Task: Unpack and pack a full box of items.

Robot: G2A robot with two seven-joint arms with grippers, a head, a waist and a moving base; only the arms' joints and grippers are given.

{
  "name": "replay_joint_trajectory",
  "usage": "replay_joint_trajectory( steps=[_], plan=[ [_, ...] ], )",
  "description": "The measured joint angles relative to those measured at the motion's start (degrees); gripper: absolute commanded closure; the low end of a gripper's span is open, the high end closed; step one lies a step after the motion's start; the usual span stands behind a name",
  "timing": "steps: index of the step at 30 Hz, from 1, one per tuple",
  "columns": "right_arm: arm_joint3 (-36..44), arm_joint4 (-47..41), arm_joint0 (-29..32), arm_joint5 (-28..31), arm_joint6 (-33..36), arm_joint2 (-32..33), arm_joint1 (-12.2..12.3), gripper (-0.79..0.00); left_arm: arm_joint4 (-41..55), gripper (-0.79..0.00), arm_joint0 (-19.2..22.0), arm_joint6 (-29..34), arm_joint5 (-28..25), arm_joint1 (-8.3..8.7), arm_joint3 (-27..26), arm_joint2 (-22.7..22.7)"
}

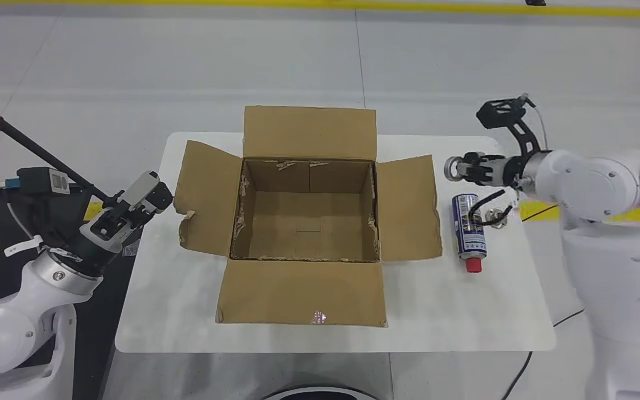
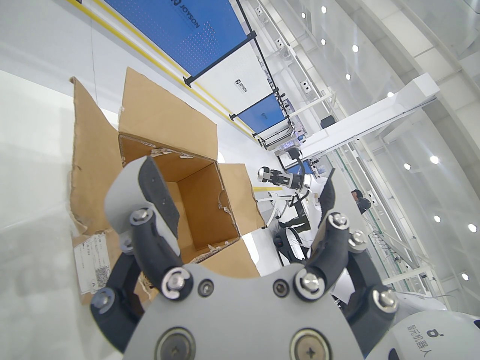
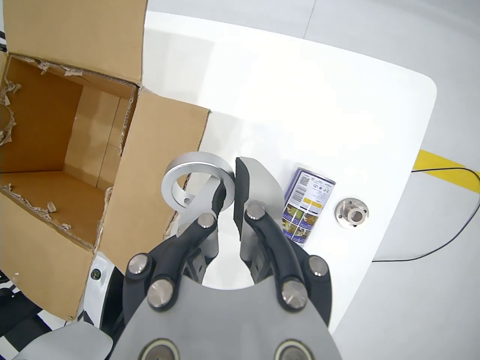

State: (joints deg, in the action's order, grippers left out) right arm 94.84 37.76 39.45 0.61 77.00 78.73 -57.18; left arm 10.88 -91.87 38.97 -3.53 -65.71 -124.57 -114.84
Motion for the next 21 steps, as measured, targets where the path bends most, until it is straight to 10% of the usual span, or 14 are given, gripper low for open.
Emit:
replay_joint_trajectory(
  steps=[21],
  plan=[
    [7.61, -8.37, 1.61, -4.25, -3.11, 4.45, 0.92, 0.000, 0.00, -0.785, 0.00, 0.00, 0.00, 0.00, 0.00, 0.00]
  ],
)
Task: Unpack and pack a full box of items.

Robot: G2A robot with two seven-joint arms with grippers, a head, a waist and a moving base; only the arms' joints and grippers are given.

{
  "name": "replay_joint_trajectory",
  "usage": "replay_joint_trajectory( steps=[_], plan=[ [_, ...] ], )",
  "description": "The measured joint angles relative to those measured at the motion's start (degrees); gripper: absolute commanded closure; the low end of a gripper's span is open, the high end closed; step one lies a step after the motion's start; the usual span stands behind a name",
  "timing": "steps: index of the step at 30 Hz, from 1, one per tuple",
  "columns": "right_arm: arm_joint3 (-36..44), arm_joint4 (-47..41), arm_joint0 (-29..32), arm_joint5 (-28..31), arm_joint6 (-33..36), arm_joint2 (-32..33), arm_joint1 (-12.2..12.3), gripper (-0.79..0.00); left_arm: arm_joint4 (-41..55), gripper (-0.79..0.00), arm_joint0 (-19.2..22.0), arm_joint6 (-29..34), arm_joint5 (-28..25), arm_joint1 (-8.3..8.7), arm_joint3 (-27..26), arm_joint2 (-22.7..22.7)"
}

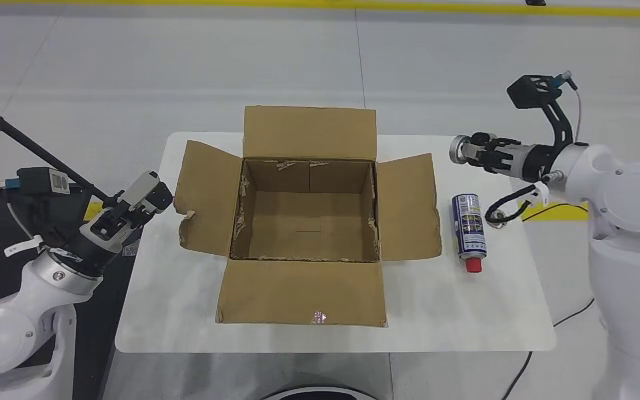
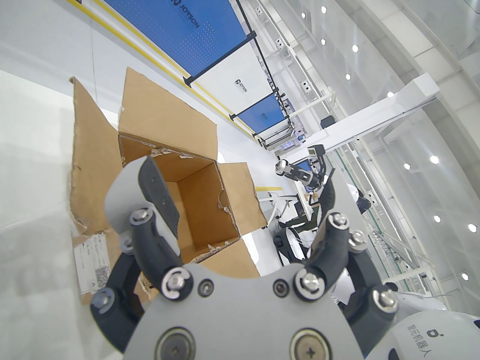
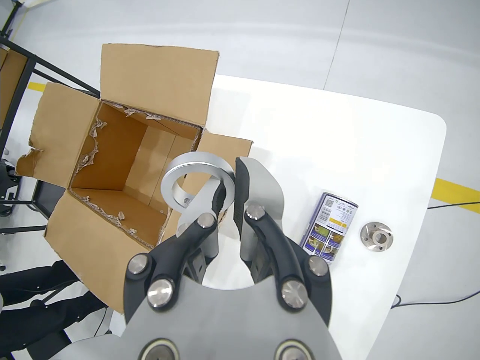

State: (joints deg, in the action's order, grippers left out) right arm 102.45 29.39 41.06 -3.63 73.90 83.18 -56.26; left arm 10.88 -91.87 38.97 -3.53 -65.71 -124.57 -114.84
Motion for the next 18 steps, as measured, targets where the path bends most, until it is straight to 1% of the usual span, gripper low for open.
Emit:
replay_joint_trajectory(
  steps=[8, 12, 18],
  plan=[
    [0.03, 0.03, 0.16, 0.18, -0.21, -0.12, -0.01, 0.000, 0.00, -0.785, 0.00, 0.00, 0.00, 0.00, 0.00, 0.00],
    [1.07, 0.32, 1.81, 1.19, -3.03, -0.68, 0.12, 0.000, 0.00, -0.785, 0.00, 0.00, 0.00, 0.00, 0.00, 0.00],
    [2.31, -1.85, 0.81, 3.99, -4.31, -2.18, 0.18, 0.000, 0.00, -0.785, 0.00, 0.00, 0.00, 0.00, 0.00, 0.00]
  ],
)
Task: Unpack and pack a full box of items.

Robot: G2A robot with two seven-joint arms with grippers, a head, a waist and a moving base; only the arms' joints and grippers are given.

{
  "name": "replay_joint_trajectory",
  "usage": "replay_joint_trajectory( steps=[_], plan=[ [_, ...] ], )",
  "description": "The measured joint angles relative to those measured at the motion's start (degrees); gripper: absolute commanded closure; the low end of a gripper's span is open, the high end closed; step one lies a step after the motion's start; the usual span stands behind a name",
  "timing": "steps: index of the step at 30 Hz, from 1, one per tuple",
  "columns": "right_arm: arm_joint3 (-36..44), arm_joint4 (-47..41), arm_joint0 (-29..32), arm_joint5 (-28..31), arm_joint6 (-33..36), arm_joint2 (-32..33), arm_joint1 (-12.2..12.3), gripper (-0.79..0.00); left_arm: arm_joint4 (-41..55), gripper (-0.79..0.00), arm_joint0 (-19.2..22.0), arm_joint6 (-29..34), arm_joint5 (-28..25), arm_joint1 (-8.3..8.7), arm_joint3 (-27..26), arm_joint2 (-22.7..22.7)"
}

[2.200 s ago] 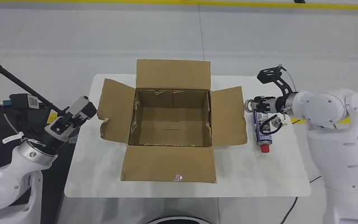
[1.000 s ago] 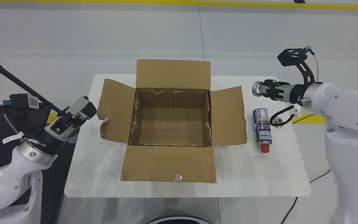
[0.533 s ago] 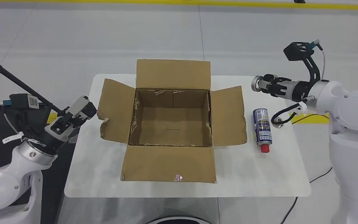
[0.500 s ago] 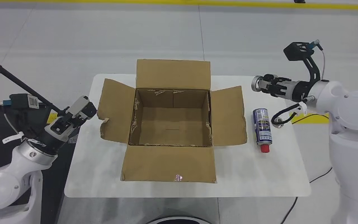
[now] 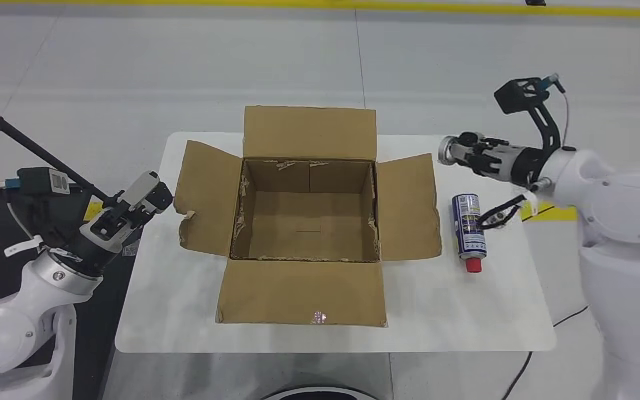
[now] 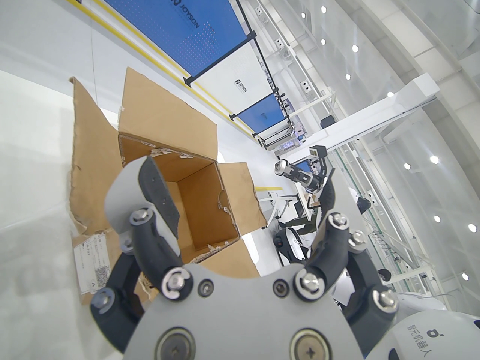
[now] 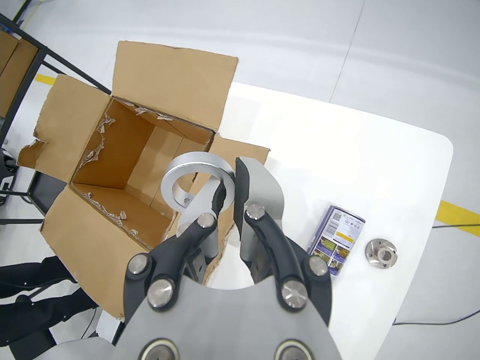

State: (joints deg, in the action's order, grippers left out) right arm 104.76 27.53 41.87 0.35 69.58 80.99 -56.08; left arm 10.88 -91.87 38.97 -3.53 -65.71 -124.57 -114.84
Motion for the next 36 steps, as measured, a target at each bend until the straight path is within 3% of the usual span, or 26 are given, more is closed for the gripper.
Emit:
replay_joint_trajectory(
  steps=[7, 14, 24, 30, 36],
  plan=[
    [0.50, -2.74, -5.28, 3.73, -1.31, -6.82, -0.77, 0.000, 0.00, -0.785, 0.00, 0.00, 0.00, 0.00, 0.00, 0.00],
    [-4.14, -3.01, -13.03, 4.85, -3.31, -20.33, -3.20, 0.000, 0.00, -0.785, 0.00, 0.00, 0.00, 0.00, 0.00, 0.00],
    [-18.30, -0.64, -23.30, 1.75, -10.61, -41.22, -9.92, 0.000, 0.00, -0.785, 0.00, 0.00, 0.00, 0.00, 0.00, 0.00],
    [-26.13, -2.82, -26.00, 2.30, -14.26, -50.80, -15.07, 0.000, 0.00, -0.785, 0.00, 0.00, 0.00, 0.00, 0.00, 0.00],
    [-31.59, 0.71, -28.03, 1.69, -14.96, -58.43, -19.99, 0.000, 0.00, -0.785, 0.00, 0.00, 0.00, 0.00, 0.00, 0.00]
  ],
)
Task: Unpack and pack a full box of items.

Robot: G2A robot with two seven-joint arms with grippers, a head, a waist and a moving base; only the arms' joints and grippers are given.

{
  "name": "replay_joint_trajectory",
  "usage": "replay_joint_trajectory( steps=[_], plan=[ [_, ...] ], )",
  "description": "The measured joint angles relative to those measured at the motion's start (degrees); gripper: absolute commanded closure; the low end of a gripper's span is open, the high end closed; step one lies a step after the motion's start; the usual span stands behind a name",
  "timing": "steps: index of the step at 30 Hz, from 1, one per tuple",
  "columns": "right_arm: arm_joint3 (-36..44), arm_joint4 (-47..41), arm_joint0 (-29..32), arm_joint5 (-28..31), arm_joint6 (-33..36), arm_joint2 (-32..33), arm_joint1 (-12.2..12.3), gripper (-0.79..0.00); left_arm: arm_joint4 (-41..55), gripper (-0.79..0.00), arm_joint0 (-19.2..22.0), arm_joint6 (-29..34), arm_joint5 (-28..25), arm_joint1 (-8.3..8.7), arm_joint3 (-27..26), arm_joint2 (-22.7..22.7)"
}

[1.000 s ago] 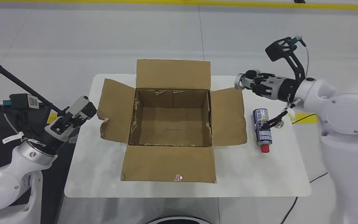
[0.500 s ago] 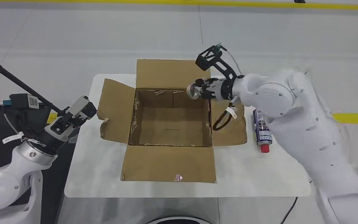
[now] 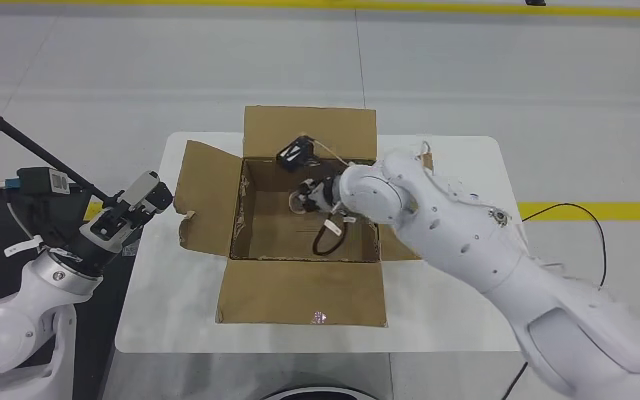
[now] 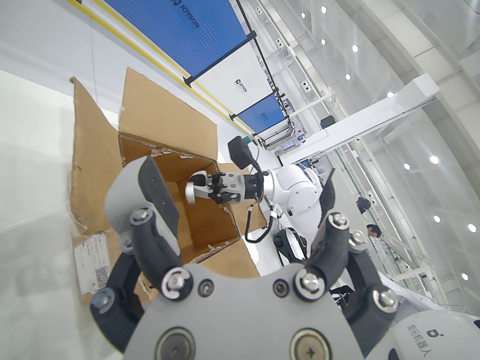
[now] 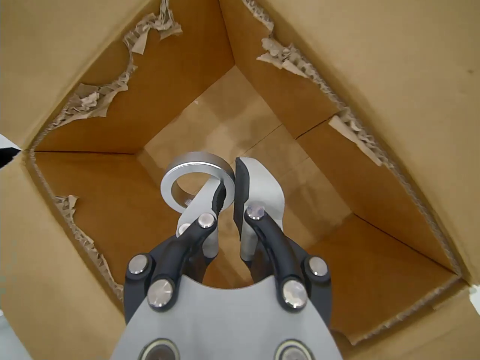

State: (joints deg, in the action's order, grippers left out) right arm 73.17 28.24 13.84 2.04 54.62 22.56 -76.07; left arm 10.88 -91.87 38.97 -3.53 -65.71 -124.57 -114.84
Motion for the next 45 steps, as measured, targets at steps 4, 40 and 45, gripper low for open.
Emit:
replay_joint_trajectory(
  steps=[4, 40, 45],
  plan=[
    [-3.99, 1.94, -0.20, -0.16, -0.38, -3.47, -2.97, 0.000, 0.00, -0.785, 0.00, 0.00, 0.00, 0.00, 0.00, 0.00],
    [-25.39, 12.12, -0.17, 3.63, -2.74, -3.87, -14.64, -0.286, 0.00, -0.785, 0.00, 0.00, 0.00, 0.00, 0.00, 0.00],
    [-19.37, 11.99, 0.44, 4.97, 0.64, -0.47, -12.73, -0.314, 0.00, -0.785, 0.00, 0.00, 0.00, 0.00, 0.00, 0.00]
  ],
)
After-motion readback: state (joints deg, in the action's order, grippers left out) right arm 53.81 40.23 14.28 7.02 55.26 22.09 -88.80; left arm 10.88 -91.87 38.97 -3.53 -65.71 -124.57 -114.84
